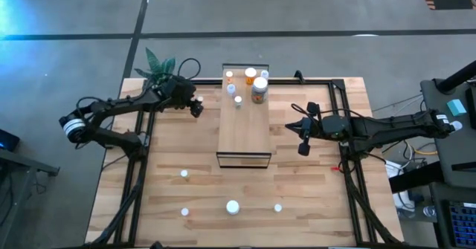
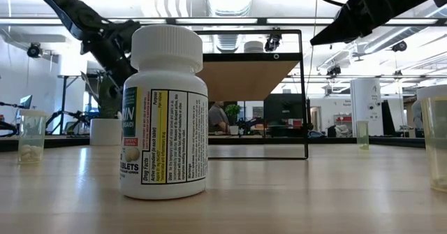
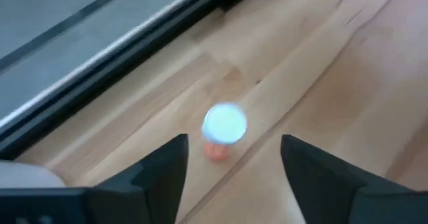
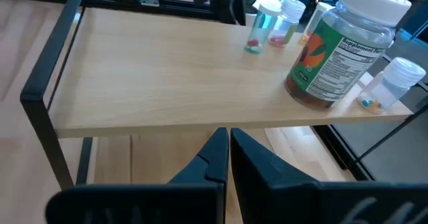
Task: Pick and place medicine bottles onto shelf by color
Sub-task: Put the top red pill bottle on the shelf
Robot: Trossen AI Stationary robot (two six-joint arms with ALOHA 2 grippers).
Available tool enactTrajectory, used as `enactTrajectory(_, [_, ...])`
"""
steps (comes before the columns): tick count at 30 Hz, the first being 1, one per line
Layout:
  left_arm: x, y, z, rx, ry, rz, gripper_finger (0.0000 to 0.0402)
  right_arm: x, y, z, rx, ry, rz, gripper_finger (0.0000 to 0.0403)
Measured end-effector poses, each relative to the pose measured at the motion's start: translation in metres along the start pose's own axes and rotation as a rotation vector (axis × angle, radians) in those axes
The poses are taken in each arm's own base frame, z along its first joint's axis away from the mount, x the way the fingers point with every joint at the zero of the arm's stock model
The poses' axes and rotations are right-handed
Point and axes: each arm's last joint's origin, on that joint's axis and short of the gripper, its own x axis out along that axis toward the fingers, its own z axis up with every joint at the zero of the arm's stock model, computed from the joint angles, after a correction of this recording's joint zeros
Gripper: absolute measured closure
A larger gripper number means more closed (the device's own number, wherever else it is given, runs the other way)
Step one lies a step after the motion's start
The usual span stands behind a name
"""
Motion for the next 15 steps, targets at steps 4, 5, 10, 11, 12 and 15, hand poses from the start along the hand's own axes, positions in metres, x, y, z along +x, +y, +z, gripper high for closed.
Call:
enactTrajectory(4, [0.008,0.0,-0.002,0.003,0.012,0.025,0.0153,0.0,0.0,0.0,0.0,0.0,0.0,0.0394])
enactTrajectory(5, [0.01,0.0,-0.003,0.003,0.002,0.024,0.0151,0.0,0.0,0.0,0.0,0.0,0.0,0.0394])
enactTrajectory(10, [0.019,0.001,-0.003,0.02,-0.008,0.072,0.0151,0.0,0.0,0.0,0.0,0.0,0.0,0.0394])
enactTrajectory(11, [0.02,0.001,-0.003,0.021,-0.005,0.081,0.0151,0.0,0.0,0.0,0.0,0.0,0.0,0.0394])
enactTrajectory(12, [0.022,0.002,-0.004,0.021,0.0,0.084,0.0151,0.0,0.0,0.0,0.0,0.0,0.0,0.0394])
enactTrajectory(15, [0.026,0.002,-0.005,0.021,0.005,0.084,0.0151,0.0,0.0,0.0,0.0,0.0,0.0,0.0394])
